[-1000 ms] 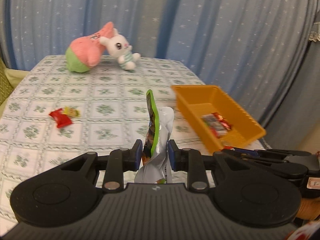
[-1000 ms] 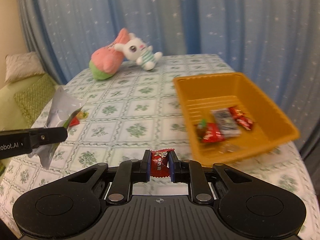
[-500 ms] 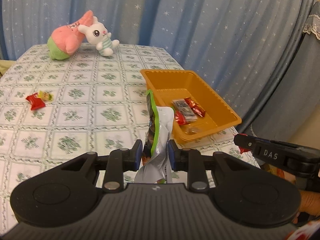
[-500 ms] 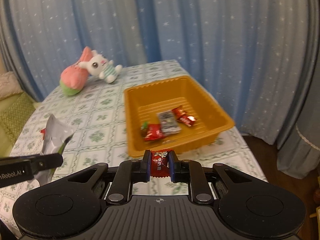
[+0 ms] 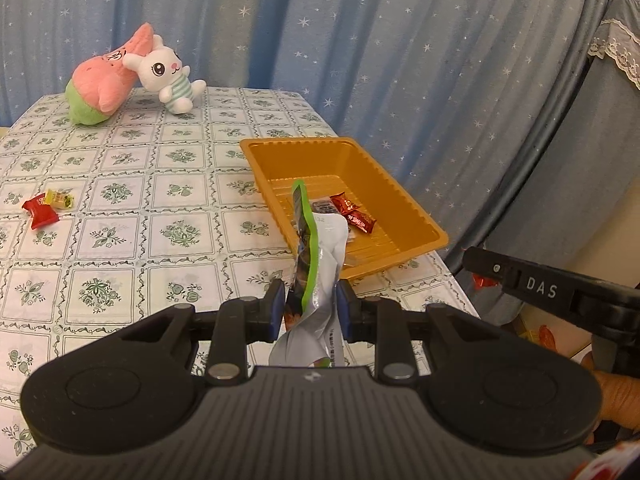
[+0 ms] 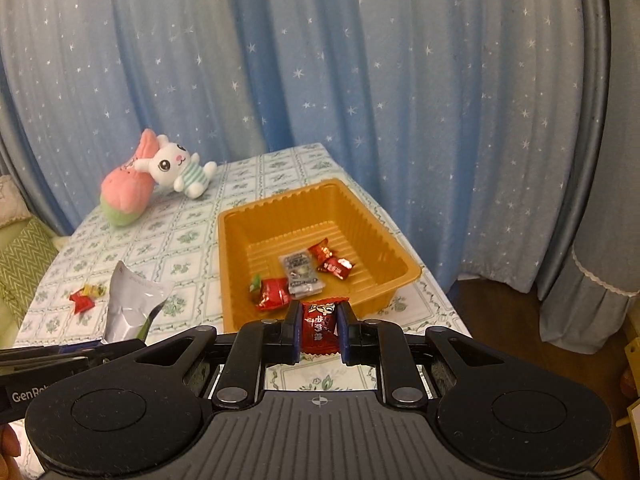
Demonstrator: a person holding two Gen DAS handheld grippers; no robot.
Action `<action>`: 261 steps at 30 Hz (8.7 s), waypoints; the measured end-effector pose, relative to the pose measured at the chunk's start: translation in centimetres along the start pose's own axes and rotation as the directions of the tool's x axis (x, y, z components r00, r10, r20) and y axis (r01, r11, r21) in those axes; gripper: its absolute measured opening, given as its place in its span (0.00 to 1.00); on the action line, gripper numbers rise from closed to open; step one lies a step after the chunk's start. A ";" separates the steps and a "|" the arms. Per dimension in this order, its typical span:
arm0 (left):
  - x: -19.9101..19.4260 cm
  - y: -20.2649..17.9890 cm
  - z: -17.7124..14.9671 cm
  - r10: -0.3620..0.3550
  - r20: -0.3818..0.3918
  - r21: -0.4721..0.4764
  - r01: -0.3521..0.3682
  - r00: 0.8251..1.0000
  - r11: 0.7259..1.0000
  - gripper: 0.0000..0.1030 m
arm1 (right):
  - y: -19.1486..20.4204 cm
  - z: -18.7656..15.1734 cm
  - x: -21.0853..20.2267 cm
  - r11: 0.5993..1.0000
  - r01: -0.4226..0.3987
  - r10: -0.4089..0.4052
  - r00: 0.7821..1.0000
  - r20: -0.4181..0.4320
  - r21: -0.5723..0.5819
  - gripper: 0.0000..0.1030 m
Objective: Organize snacks
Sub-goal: 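Carry the snack bag and red candy up over the orange tray, then lower both held items into the tray and open both tools, then withdraw both open tools from the tray toward the last red candy, then grasp the red candy with the left tool while the right tool grasps the yellow packet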
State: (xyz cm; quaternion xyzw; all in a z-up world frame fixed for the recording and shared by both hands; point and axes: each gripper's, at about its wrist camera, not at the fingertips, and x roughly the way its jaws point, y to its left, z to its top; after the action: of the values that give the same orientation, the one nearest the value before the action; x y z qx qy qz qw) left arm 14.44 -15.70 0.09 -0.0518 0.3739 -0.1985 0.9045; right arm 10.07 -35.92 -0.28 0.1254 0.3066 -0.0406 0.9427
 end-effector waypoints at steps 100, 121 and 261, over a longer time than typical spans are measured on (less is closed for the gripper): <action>6.2 2.5 4.2 0.062 -0.039 -0.019 -0.062 0.997 0.998 0.57 | -3.6 5.9 8.1 0.979 -0.088 0.103 0.992 -0.073 0.184 0.48; -3.2 6.1 1.1 0.163 0.022 -0.033 -0.162 0.986 0.986 0.75 | 4.2 2.5 2.6 0.984 -0.163 0.169 0.982 -0.084 0.078 0.61; 14.6 32.6 5.4 0.375 0.000 -0.127 -0.372 0.927 0.920 0.32 | 24.7 -1.1 31.5 0.848 -0.399 0.358 0.916 -0.180 -0.348 0.20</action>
State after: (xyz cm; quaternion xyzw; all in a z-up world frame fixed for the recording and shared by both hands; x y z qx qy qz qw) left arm 37.98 8.10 -13.51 -0.0382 0.3776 0.0017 0.9252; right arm 38.67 -11.76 -14.45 0.0014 0.3286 0.2128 0.9202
